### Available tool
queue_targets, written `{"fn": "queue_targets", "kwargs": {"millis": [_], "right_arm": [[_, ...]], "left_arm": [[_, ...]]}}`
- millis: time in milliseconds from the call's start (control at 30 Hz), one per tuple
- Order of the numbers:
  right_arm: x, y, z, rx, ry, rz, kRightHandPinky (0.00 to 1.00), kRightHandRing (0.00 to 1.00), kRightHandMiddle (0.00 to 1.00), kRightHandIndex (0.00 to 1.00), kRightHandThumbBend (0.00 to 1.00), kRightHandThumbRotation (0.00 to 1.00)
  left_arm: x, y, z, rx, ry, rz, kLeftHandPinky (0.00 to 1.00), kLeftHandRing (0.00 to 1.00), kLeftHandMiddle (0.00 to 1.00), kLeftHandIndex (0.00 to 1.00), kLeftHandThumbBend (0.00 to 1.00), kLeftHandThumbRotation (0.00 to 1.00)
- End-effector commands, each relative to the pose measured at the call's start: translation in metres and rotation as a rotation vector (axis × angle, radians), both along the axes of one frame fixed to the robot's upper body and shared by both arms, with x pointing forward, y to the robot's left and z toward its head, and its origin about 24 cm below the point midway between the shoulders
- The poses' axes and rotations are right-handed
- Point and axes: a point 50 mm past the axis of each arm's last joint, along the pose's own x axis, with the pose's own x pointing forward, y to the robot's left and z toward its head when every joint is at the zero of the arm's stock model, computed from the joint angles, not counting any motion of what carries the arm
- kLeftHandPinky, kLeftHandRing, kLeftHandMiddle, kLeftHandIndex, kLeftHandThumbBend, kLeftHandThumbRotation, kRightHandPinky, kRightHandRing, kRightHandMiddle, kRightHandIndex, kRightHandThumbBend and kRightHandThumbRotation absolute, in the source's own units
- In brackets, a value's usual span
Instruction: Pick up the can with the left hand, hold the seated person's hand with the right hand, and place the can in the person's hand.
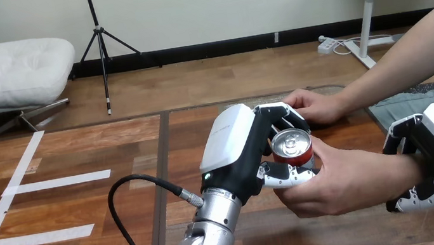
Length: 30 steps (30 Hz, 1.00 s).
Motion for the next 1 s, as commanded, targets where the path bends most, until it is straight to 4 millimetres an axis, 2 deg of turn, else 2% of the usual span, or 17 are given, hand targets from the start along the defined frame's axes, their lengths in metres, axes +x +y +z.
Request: {"fn": "queue_targets", "kwargs": {"millis": [0,533,733,967], "right_arm": [[0.0073,0.0094,0.0169,0.034,-0.101,0.046,0.25,0.32,0.41,0.48,0.77,0.00],[0.0075,0.0087,0.0163,0.034,-0.098,0.044,0.22,0.28,0.37,0.48,0.78,0.00],[0.0074,0.0088,0.0162,0.035,-0.093,0.046,0.24,0.30,0.40,0.48,0.78,0.00],[0.0073,0.0094,0.0166,0.034,-0.090,0.046,0.26,0.33,0.42,0.48,0.78,0.00]], "left_arm": [[0.0042,-0.0127,0.0207,-0.040,-0.085,-0.054,0.36,0.41,0.47,0.49,0.74,0.00],[0.0047,-0.0121,0.0200,-0.017,-0.092,-0.047,0.40,0.44,0.50,0.54,0.73,0.00],[0.0048,-0.0117,0.0198,-0.005,-0.100,-0.039,0.43,0.50,0.55,0.57,0.77,0.00],[0.0046,-0.0113,0.0200,-0.004,-0.105,-0.036,0.44,0.53,0.58,0.59,0.80,0.00]]}}
